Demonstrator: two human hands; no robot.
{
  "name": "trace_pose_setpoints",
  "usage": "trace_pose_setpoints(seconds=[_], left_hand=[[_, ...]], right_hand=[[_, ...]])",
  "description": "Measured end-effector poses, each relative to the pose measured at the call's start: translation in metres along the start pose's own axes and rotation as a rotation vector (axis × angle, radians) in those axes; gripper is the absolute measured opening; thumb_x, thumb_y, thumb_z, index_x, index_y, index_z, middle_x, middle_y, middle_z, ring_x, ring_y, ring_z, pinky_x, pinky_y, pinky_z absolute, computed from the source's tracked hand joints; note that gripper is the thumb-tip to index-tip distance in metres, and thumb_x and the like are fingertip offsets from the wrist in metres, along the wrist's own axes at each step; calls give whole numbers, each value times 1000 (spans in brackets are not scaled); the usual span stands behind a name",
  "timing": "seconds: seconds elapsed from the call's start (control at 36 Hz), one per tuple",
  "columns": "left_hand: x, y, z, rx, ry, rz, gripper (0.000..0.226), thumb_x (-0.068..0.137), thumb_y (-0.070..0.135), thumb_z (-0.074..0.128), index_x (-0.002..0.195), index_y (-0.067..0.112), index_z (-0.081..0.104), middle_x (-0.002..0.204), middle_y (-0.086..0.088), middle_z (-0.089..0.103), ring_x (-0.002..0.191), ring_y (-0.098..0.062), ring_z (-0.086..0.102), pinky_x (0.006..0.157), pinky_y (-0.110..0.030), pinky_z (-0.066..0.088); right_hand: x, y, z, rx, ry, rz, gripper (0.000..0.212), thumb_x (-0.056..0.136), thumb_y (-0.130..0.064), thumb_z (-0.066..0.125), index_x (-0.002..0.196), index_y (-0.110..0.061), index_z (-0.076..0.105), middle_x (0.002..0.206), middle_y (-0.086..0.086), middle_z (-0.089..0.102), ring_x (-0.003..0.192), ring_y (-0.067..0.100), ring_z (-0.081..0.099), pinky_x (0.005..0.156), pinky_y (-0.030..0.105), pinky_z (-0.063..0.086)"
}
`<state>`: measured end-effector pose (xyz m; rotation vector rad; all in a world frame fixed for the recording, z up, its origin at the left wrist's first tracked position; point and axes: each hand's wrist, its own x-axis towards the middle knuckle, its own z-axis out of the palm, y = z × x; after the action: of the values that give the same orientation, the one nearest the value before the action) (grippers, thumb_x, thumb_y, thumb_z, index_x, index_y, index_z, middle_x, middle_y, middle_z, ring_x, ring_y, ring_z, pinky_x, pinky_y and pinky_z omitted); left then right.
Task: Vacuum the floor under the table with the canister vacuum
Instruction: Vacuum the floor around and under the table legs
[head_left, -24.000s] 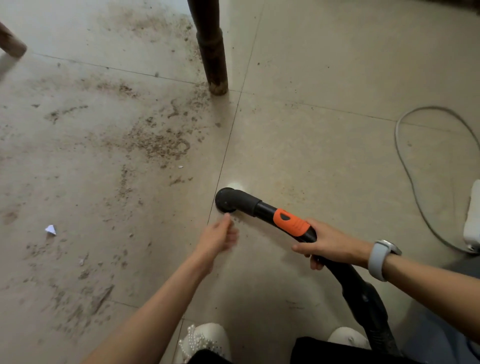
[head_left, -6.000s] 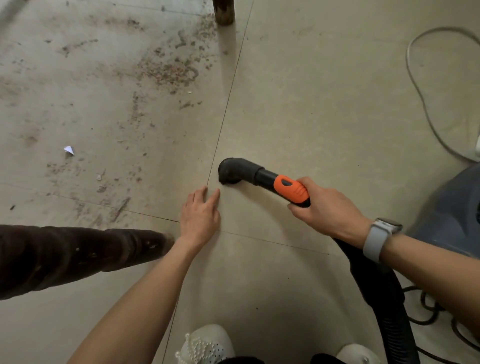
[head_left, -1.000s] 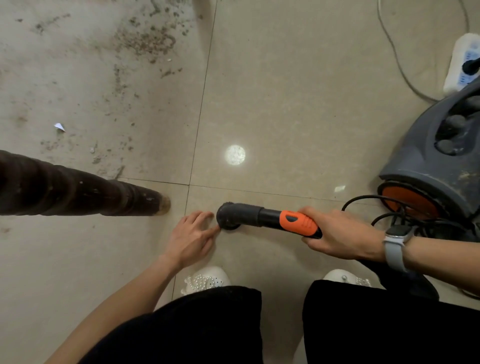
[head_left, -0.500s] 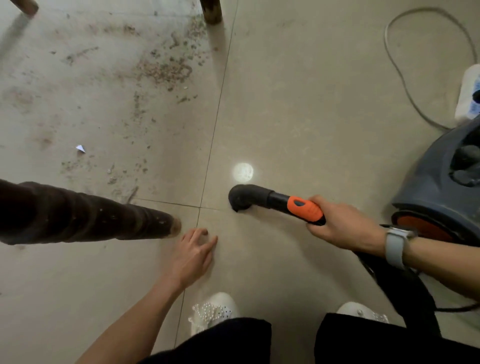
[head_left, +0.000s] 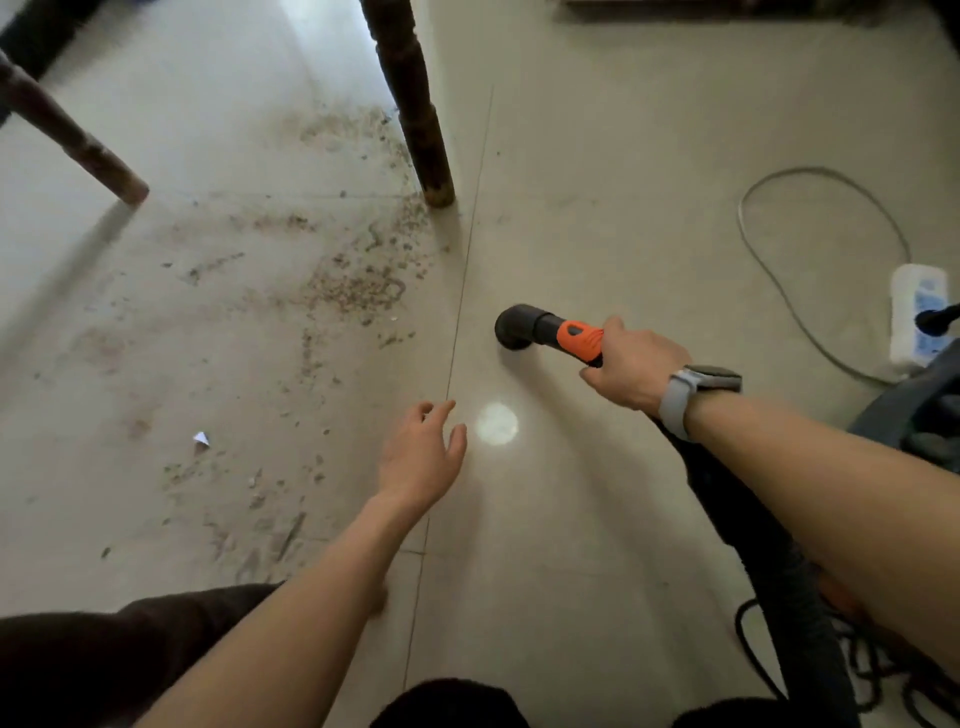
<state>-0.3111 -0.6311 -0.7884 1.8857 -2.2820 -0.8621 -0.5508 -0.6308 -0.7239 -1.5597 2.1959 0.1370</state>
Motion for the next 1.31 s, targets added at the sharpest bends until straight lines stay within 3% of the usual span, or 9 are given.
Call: trace_pose_setpoints(seconds=[0.14, 0.33, 0.44, 0.53, 0.69, 0.81, 0.94, 1.08, 1.31], left_hand=[[27, 31, -32, -206, -14, -125, 46, 99, 24, 44, 142, 9, 41, 140, -17, 42, 129, -28, 43, 110, -37, 33], [52, 92, -62, -570, -58, -147, 44, 100, 29, 42, 142, 16, 38, 127, -1, 50, 110, -15, 50, 96, -33, 42], [84, 108, -81, -706, -36, -206, 44, 99, 31, 43, 140, 15, 40, 127, -5, 52, 115, -22, 53, 102, -43, 45], [118, 118, -93, -851, -21, -267, 39, 101, 29, 40, 138, 14, 42, 117, -3, 56, 105, -19, 57, 91, -35, 49], [186, 139, -89, -1152, -50, -437, 44, 103, 35, 36, 142, 14, 35, 125, -4, 55, 111, -22, 57, 91, -37, 49], [235, 159, -78, -1155, -87, -474, 38, 99, 46, 40, 125, 20, 48, 123, -7, 60, 105, -20, 61, 88, -36, 50], [286, 180, -66, -1098, 61, -650, 13, 94, 18, 55, 99, 8, 49, 97, -12, 57, 77, -18, 61, 67, -31, 51], [314, 187, -46, -961, 105, -649, 21, 95, 16, 50, 114, 10, 47, 98, -9, 53, 75, -15, 54, 63, -28, 48], [306, 182, 0, -965, 210, -719, 42, 93, 16, 51, 133, 8, 39, 111, -15, 54, 84, -18, 54, 79, -36, 47]], right_hand=[[31, -3, -77, 312, 11, 3, 25, 82, -16, 57, 104, -7, 48, 83, 12, 60, 65, 27, 60, 61, 32, 51], [42, -17, -135, 660, -97, -75, 21, 89, -13, 57, 105, -7, 45, 76, 9, 52, 51, 21, 59, 49, 30, 52], [67, -27, -144, 553, 1, -140, 29, 89, -19, 56, 111, -13, 40, 84, 8, 56, 52, 21, 59, 45, 29, 48], [95, -35, -150, 377, 64, -241, 36, 90, -22, 54, 120, -12, 39, 91, 10, 59, 59, 24, 62, 51, 34, 54], [163, -32, -132, 187, -17, -310, 41, 93, -25, 54, 124, -6, 35, 101, 14, 59, 76, 28, 56, 66, 38, 49], [196, -24, -103, 123, -75, -405, 40, 93, -27, 52, 122, -7, 34, 109, 15, 61, 86, 34, 59, 65, 34, 38], [215, -18, -85, 323, -144, -422, 39, 93, -27, 52, 123, -9, 34, 113, 12, 58, 94, 35, 60, 66, 35, 40], [214, 8, -73, 785, -417, -124, 39, 81, -31, 58, 113, -23, 38, 96, 6, 62, 77, 32, 67, 73, 45, 56], [218, 41, -42, 693, -473, -136, 26, 84, -36, 57, 99, -20, 43, 81, 5, 63, 63, 29, 67, 62, 40, 57]])
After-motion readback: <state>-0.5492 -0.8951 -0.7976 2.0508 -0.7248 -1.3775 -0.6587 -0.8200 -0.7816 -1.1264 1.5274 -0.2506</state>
